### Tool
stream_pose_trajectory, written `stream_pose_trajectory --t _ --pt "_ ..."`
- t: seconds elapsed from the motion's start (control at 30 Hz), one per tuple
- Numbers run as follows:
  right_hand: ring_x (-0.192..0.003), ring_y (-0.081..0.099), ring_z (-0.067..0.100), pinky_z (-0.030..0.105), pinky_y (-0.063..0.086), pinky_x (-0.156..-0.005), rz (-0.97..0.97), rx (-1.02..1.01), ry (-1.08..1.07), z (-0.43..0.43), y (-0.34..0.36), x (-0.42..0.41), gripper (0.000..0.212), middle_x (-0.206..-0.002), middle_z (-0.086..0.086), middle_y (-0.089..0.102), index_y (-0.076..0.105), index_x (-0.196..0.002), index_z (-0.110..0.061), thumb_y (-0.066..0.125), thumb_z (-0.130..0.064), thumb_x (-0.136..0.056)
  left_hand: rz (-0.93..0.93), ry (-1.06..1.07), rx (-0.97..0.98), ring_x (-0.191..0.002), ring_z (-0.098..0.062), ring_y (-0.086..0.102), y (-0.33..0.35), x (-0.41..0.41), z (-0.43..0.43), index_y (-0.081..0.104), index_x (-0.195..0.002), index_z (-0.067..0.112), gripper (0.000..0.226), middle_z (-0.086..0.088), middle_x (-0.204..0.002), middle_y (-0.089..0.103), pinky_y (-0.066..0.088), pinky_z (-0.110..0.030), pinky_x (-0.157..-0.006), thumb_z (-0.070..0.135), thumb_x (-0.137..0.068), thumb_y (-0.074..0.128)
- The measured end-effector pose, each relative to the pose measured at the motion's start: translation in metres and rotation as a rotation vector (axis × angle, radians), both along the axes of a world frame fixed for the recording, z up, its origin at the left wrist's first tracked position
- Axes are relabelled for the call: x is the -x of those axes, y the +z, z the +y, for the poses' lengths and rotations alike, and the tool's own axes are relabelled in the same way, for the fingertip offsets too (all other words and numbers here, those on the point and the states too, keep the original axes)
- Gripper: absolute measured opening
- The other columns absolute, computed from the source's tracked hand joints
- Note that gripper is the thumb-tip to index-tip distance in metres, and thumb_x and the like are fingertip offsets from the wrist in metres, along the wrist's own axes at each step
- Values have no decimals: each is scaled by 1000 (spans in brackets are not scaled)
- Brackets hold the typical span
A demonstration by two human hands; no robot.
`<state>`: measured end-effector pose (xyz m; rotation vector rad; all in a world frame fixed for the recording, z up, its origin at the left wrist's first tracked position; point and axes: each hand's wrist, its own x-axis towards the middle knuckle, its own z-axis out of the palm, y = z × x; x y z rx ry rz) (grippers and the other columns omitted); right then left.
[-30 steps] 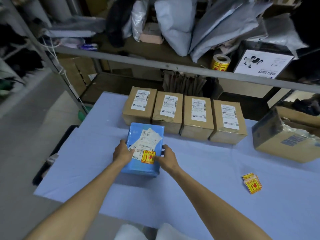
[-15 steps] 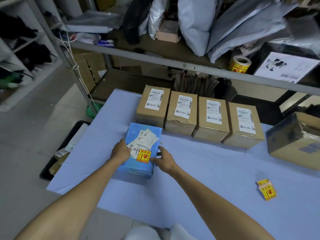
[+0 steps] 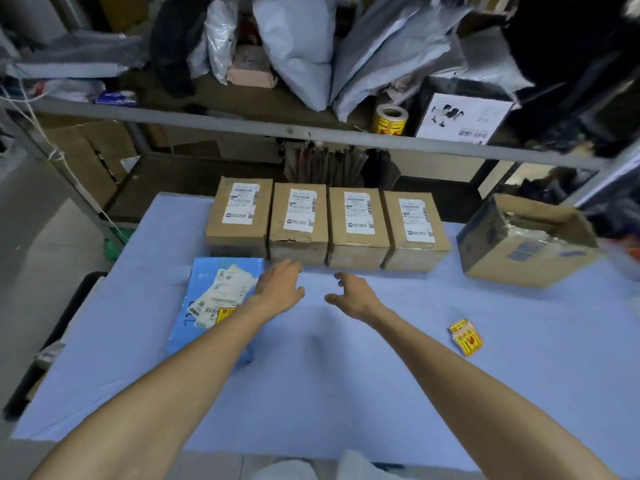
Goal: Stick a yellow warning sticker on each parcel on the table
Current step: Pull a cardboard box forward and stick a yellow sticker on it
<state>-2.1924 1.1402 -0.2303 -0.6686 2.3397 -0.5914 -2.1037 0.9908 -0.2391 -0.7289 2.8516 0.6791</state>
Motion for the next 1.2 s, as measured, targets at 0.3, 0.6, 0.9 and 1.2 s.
stream_pose_trajectory --t 0.3,0.6,0.9,1.2 --pt "-122 51 30 39 45 -97 117 -48 -137 113 15 92 52 -133 17 54 45 -133 -1 62 -23 -89 -57 -159 72 -122 -33 49 24 109 102 52 -125 7 40 -11 -133 50 45 -41 -96 24 -89 55" --pt "-114 55 35 35 45 -85 170 -11 -35 140 16 179 39 -123 17 60 54 -123 -3 61 -18 -88 -29 -102 97 -113 -33 54 24 186 139 55 -119 10 37 -11 -123 54 46 -40 -89 21 -84 60" --pt "-112 52 36 45 47 -88 259 57 -204 129 -9 253 42 -123 16 51 47 -121 -4 56 -32 -91 -13 58 22 -106 -33 52 7 242 153 54 -116 6 31 -14 -115 48 47 -39 -89 10 -86 56" --pt "-110 59 31 39 48 -88 -117 201 -372 134 -34 258 45 -121 13 61 50 -120 -4 69 -26 -85 -9 286 -116 -117 -35 47 -2 250 164 39 -133 6 54 -15 -130 37 40 -40 -102 19 -86 63"
